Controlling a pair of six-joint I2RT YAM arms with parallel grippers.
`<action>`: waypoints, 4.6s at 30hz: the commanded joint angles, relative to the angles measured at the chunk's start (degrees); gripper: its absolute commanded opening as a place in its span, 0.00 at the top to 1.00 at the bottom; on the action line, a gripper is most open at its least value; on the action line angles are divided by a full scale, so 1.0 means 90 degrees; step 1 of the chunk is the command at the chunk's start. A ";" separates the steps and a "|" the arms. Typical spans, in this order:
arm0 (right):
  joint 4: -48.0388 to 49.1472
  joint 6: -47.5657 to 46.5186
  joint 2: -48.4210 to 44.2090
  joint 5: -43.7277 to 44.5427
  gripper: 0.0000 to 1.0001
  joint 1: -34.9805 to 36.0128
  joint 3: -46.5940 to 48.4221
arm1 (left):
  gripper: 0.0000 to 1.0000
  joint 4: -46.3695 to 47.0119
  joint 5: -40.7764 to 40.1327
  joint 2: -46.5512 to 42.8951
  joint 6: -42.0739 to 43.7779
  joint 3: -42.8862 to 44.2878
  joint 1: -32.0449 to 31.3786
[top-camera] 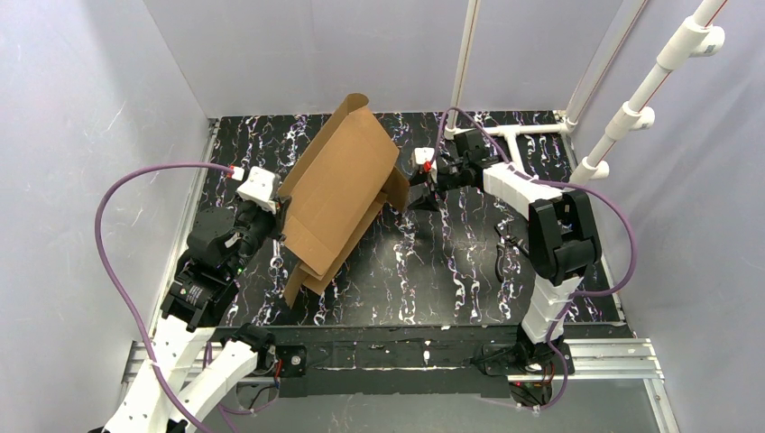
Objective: Fold the paper box
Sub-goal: Fold the paper box at the center of the board.
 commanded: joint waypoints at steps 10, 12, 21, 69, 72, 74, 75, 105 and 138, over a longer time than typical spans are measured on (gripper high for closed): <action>0.0635 0.1114 0.0046 0.1360 0.57 -0.0048 0.0644 | 1.00 -0.0231 -0.0111 -0.0029 0.0200 0.0089 0.0026; 0.1128 0.1644 0.0138 0.1473 0.61 -0.0034 0.0579 | 1.00 -0.0223 -0.0112 -0.0029 0.0206 0.0069 0.0024; 0.3185 0.3240 0.0343 0.1026 0.46 0.0294 -0.0290 | 1.00 -0.0203 -0.0207 -0.0029 0.0222 0.0068 0.0026; 0.8858 0.6379 0.2936 -0.0117 0.30 0.0929 0.1131 | 1.00 -0.0632 -0.0266 0.0065 0.0181 0.0035 0.0189; 0.8988 0.6378 0.3019 -0.0405 0.34 0.1028 0.1244 | 1.00 -0.0632 -0.0231 0.0105 0.0171 0.0040 0.0209; 0.9029 0.6376 0.3084 -0.0522 0.38 0.1071 0.1362 | 1.00 -0.0650 -0.0226 0.0115 0.0188 0.0058 0.0221; 0.9023 0.6389 0.3141 -0.0543 0.40 0.1082 0.1443 | 1.00 -0.0657 -0.0222 0.0117 0.0196 0.0071 0.0230; 0.2529 0.4405 0.0243 0.0806 0.99 0.0997 0.0708 | 1.00 -0.1192 -0.0025 0.0003 -0.1877 0.1060 0.0329; -0.3858 0.2928 0.0829 0.4562 0.71 0.1097 0.2561 | 1.00 0.1507 0.0378 0.1263 -0.2056 -0.1450 0.0329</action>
